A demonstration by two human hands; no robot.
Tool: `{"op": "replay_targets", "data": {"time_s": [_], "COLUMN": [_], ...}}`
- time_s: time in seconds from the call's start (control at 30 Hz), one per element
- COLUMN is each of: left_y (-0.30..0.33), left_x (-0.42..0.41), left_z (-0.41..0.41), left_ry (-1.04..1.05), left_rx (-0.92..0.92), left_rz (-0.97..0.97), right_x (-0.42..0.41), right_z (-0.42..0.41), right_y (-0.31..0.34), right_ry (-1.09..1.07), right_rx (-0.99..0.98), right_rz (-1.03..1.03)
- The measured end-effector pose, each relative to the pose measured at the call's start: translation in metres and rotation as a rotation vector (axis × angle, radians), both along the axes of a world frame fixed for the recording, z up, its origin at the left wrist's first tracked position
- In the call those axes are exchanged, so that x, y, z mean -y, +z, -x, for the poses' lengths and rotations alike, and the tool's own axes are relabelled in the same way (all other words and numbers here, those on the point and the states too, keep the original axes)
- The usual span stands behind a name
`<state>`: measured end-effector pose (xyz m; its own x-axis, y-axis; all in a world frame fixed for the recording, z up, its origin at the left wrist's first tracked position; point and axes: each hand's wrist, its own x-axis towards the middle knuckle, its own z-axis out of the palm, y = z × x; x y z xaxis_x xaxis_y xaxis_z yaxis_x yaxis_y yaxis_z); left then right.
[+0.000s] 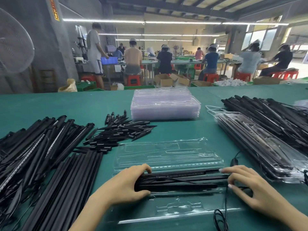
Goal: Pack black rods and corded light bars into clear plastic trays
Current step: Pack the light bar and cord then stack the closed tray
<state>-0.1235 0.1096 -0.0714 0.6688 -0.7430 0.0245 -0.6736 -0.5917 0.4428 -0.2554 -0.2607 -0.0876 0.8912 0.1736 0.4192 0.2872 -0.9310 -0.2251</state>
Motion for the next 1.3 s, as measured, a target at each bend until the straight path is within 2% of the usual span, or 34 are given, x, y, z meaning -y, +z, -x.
{"op": "replay_targets", "data": {"time_s": [0.1, 0.27, 0.43, 0.6, 0.73, 0.83, 0.97, 1.13, 1.3], "left_y": [0.002, -0.001, -0.015, -0.020, -0.012, -0.008, -0.003, -0.005, -0.017], "left_x": [-0.005, -0.005, 0.006, 0.014, 0.017, 0.013, 0.009, 0.011, 0.017], "left_z": [-0.001, 0.005, 0.021, 0.030, 0.027, 0.020, 0.012, 0.005, 0.013], "left_ry": [-0.033, -0.025, 0.048, 0.213, 0.349, 0.404, 0.366, 0.359, 0.308], "left_rx": [0.033, 0.229, 0.311, 0.243, 0.126, 0.114, 0.028, 0.069, 0.290], "left_rz": [-0.015, -0.108, -0.079, 0.024, 0.192, 0.129, 0.152, 0.151, 0.185], "right_x": [-0.001, -0.005, -0.007, -0.014, -0.018, -0.025, -0.031, -0.028, -0.027], "right_z": [0.000, 0.003, 0.004, 0.000, -0.015, -0.032, -0.042, -0.043, -0.040], "right_y": [0.000, -0.001, -0.001, 0.002, 0.006, 0.016, 0.019, 0.016, 0.016], "right_ry": [0.011, 0.028, 0.025, 0.030, 0.036, 0.004, 0.019, 0.063, 0.078], "right_rx": [-0.041, -0.008, 0.003, 0.006, -0.006, -0.031, -0.087, -0.138, -0.180], "right_rz": [-0.035, -0.062, -0.108, -0.056, -0.232, -0.319, -0.299, -0.278, -0.311]}}
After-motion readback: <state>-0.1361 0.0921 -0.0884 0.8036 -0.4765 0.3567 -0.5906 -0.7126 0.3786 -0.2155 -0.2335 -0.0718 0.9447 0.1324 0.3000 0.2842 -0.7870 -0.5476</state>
